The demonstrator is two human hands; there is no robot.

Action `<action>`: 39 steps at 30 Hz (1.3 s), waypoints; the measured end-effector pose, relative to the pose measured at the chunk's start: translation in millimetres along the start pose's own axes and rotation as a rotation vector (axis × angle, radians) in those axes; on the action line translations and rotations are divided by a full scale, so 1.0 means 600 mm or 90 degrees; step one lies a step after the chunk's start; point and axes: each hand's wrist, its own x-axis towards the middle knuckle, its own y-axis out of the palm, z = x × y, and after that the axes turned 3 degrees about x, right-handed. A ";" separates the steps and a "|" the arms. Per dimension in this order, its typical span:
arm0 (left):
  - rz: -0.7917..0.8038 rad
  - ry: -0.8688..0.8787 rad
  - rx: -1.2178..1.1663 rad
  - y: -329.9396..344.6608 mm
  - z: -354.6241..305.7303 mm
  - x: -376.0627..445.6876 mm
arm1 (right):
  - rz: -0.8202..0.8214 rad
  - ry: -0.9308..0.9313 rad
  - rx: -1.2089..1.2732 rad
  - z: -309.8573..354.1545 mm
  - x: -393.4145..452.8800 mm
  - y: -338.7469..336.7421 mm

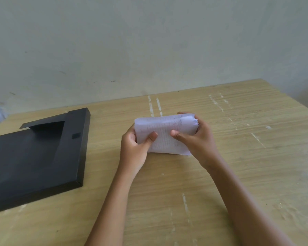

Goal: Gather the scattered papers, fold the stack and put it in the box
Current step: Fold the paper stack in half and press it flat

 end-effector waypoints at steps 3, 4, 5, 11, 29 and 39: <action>-0.020 0.045 -0.006 0.003 -0.003 0.003 | -0.016 -0.001 -0.019 -0.003 0.002 0.001; -0.030 0.065 -0.001 0.004 -0.003 0.005 | -0.037 -0.021 -0.029 -0.003 0.003 0.003; -0.037 0.082 0.000 0.005 -0.003 0.006 | -0.056 -0.043 -0.041 -0.002 0.004 0.007; 0.010 0.040 0.031 -0.003 0.012 0.013 | -0.084 -0.065 -0.149 -0.026 0.011 0.012; -0.012 0.095 0.102 -0.004 0.012 0.009 | -0.064 -0.069 -0.127 -0.032 0.010 0.006; 0.082 0.393 0.562 -0.019 -0.072 0.028 | -0.054 -0.054 -0.118 -0.043 0.016 0.002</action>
